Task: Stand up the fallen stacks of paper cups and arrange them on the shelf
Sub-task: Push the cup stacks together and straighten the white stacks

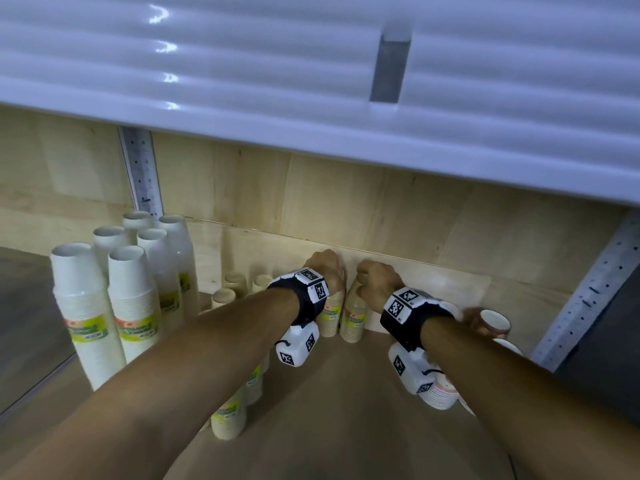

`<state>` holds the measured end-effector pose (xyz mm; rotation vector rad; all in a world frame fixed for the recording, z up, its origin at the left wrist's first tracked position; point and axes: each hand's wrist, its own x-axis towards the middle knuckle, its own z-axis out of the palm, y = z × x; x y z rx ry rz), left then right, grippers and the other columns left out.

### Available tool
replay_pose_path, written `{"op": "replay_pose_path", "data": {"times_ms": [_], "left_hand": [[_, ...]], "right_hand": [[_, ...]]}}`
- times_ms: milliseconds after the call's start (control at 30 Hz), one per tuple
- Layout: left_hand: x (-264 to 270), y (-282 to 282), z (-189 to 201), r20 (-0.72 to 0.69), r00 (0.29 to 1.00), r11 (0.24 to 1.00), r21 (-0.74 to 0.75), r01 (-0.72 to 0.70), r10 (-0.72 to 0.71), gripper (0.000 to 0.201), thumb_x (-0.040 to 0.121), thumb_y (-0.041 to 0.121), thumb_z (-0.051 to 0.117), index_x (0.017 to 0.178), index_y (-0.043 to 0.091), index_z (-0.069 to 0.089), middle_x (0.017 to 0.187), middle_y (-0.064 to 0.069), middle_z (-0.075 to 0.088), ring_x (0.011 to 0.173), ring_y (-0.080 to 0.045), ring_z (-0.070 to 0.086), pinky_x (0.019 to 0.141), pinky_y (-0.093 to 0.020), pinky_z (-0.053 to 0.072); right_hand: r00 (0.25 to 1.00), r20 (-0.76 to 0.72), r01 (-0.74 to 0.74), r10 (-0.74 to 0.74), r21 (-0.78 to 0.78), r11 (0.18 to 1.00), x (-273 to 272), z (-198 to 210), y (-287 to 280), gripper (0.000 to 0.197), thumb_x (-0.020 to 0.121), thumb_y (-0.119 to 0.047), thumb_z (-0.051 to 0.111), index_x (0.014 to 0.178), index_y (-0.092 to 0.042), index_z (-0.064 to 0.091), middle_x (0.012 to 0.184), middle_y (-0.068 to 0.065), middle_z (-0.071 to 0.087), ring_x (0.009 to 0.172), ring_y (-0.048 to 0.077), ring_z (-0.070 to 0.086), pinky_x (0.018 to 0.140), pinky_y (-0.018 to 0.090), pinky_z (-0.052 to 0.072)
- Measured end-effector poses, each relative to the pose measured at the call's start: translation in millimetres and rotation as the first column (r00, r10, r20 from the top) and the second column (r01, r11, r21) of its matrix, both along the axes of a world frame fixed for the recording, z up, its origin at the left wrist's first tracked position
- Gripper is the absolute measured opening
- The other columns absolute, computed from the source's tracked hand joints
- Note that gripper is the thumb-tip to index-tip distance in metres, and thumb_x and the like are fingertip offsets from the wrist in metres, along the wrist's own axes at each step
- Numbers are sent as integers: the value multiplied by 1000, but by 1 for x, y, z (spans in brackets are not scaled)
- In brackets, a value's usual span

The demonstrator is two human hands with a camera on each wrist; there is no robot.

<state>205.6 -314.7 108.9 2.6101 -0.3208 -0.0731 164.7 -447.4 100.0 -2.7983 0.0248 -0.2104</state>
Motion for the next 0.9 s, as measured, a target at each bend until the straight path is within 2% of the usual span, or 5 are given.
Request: {"op": "replay_pose_path", "data": {"times_ms": [167,267,367,800,900], "left_hand": [[-5,1,3,10,1000,1000,-20,4,-4,35,88,25,68,117,5,61,119,-12,63,103,-30,63,79,-33,54],[-10,4,9,7,1000,999,-34,7,-7,46,89,23,66,130,8,52,131,-11,55,115,-31,57,91,-36,51],[-19,10,20,8,1000,998,-55,10,-9,51,89,19,67,134,8,47,135,-12,52,117,-30,55,92,-35,50],[-69,68,91,86,994,995,-64,74,-69,63,86,26,72,142,18,44,147,-1,40,129,-23,45,88,-25,38],[-83,92,100,86,995,998,-53,46,-42,58,86,30,72,138,22,48,146,2,39,127,-21,46,86,-25,40]], "right_hand": [[1000,23,10,-11,52,999,2,-3,-4,29,85,-8,56,72,-29,40,102,7,56,100,27,59,75,23,36],[1000,15,26,-28,101,995,-1,-4,-5,37,84,-5,60,116,-24,56,132,4,51,116,20,59,94,26,47],[1000,4,28,-28,91,995,-9,3,-5,60,86,-4,60,143,-16,42,145,2,41,122,17,58,103,32,47],[993,18,-118,119,-40,992,-44,43,40,42,84,-26,69,124,-18,60,116,-1,60,104,18,59,86,25,47],[987,-7,-161,161,-29,987,-59,42,60,41,83,-31,69,121,-21,61,116,3,61,105,21,60,91,34,50]]}}
